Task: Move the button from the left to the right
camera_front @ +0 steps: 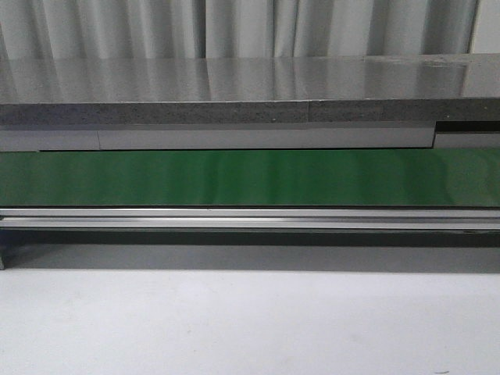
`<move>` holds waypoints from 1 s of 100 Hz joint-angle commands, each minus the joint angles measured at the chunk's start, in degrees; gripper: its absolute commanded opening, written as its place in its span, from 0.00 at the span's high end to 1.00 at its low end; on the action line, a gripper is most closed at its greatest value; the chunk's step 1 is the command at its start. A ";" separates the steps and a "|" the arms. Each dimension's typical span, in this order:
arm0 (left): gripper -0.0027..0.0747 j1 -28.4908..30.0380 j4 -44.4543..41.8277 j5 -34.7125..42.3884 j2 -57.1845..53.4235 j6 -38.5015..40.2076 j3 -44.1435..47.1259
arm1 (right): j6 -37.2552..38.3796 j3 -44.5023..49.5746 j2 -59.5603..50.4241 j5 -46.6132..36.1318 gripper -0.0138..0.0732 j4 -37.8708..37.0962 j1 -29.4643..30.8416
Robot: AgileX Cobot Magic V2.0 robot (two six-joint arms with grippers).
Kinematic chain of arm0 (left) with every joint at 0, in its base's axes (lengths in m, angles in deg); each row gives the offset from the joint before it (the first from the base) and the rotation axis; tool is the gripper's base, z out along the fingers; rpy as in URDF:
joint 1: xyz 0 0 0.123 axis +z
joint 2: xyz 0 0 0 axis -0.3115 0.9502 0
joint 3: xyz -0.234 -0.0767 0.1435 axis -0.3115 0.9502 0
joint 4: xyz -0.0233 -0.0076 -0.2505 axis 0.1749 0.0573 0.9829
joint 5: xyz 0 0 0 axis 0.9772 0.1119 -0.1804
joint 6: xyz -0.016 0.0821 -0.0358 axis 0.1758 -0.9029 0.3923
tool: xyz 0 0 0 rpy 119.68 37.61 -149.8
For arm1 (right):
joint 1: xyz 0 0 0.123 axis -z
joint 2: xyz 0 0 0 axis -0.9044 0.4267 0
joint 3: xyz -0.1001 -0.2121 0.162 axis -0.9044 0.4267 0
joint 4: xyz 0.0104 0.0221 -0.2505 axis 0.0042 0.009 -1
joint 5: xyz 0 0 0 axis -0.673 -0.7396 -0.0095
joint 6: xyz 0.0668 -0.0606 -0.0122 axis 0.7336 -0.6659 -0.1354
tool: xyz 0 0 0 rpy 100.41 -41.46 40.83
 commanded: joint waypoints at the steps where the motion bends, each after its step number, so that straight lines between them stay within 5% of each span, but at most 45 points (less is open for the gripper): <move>1: 0.96 -0.08 0.65 4.96 0.51 0.24 -1.76 | -0.47 -1.33 0.74 -4.56 0.98 0.12 0.03; 100: 0.96 -0.08 0.65 4.96 0.51 0.24 -1.76 | 0.23 5.49 -3.85 -7.96 0.98 -3.80 0.09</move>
